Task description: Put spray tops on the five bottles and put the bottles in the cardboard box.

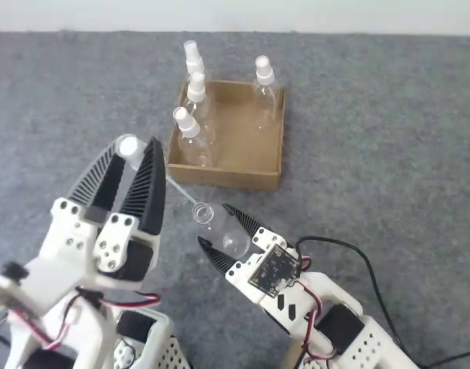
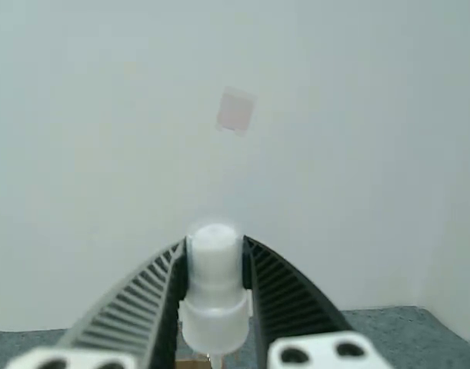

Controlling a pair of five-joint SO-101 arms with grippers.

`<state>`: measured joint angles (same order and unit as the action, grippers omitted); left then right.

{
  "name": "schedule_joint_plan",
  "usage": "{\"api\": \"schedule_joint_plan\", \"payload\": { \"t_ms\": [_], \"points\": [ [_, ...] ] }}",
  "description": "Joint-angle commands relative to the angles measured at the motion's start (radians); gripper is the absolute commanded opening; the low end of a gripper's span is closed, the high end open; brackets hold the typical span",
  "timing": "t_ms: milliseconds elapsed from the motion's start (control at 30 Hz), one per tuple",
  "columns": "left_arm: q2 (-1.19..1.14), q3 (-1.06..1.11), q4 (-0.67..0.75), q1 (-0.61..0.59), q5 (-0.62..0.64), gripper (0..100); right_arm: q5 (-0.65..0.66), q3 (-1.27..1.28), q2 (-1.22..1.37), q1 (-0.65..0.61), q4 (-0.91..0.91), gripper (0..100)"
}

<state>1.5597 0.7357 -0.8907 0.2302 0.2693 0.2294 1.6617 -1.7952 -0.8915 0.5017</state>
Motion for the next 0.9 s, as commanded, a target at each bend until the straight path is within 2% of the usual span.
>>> {"api": "schedule_joint_plan", "payload": {
  "t_ms": [0,867],
  "points": [
    [0.006,-0.081,-0.023,0.003,0.005,1,0.018,0.021,-0.010,-0.008,-0.019,2.0],
    [0.006,0.117,-0.023,0.008,0.005,1,0.018,0.021,-0.018,-0.004,-0.018,2.0]
  ]
}}
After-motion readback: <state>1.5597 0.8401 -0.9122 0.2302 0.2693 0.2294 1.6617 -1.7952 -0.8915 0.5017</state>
